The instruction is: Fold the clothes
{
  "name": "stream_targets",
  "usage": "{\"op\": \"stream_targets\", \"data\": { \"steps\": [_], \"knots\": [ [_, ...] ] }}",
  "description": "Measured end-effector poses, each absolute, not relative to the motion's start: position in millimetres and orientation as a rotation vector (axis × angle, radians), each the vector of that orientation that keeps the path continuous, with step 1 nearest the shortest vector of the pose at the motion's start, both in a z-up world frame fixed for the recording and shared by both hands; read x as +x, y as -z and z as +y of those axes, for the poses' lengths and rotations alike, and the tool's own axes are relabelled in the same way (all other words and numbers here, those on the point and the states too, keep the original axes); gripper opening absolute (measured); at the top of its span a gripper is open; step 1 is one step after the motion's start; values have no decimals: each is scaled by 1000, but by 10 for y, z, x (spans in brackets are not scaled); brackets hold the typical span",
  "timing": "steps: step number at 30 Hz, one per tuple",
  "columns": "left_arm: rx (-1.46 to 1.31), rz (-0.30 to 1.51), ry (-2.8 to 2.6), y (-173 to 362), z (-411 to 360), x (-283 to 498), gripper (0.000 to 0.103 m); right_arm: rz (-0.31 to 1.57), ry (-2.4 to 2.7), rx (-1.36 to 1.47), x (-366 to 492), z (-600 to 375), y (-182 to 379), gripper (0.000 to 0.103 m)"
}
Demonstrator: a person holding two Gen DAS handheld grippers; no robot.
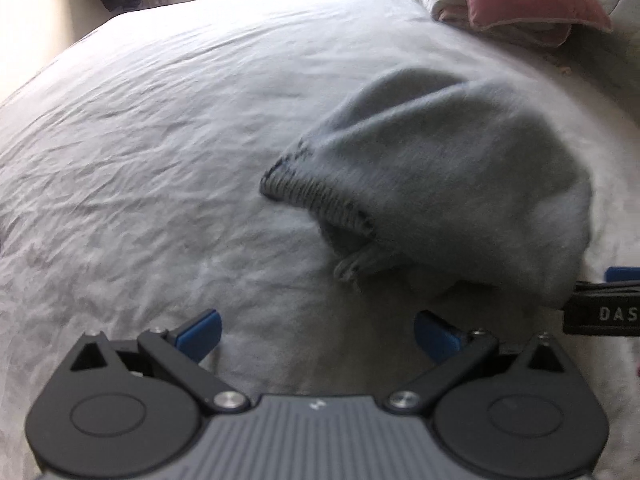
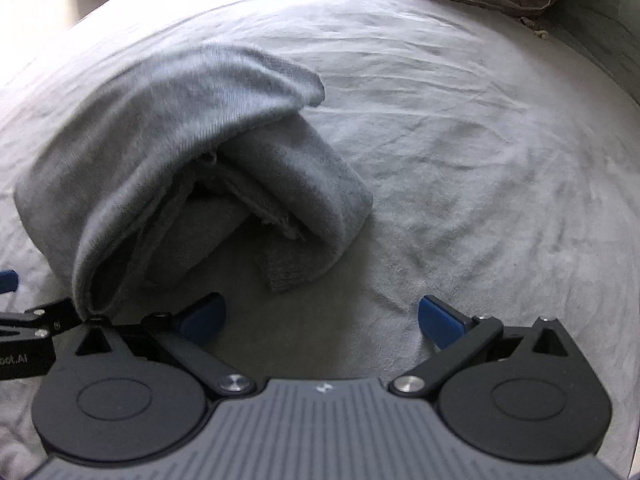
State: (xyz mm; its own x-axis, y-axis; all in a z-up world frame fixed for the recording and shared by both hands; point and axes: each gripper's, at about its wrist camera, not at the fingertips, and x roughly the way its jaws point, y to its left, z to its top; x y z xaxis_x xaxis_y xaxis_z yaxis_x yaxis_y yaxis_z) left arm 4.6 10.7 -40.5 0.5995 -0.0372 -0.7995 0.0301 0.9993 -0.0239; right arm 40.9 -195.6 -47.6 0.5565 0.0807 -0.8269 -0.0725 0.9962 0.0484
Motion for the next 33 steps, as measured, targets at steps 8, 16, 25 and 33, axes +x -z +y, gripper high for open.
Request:
{"op": "stream_targets", "data": {
  "steps": [8,16,25,33],
  "knots": [
    [-56,788,90,91,249,116,102,872,-150,191,451,-2005,191,100],
    [-111,745,33,29,363,195,102,862,-268,410,472,-1994,102,64],
    [-116,728,21,-4,429,84,102,803,-325,501,383,-1893,19,48],
    [-112,751,-15,40,482,98,102,756,-394,540,278,-1888,-9,50]
  ]
}}
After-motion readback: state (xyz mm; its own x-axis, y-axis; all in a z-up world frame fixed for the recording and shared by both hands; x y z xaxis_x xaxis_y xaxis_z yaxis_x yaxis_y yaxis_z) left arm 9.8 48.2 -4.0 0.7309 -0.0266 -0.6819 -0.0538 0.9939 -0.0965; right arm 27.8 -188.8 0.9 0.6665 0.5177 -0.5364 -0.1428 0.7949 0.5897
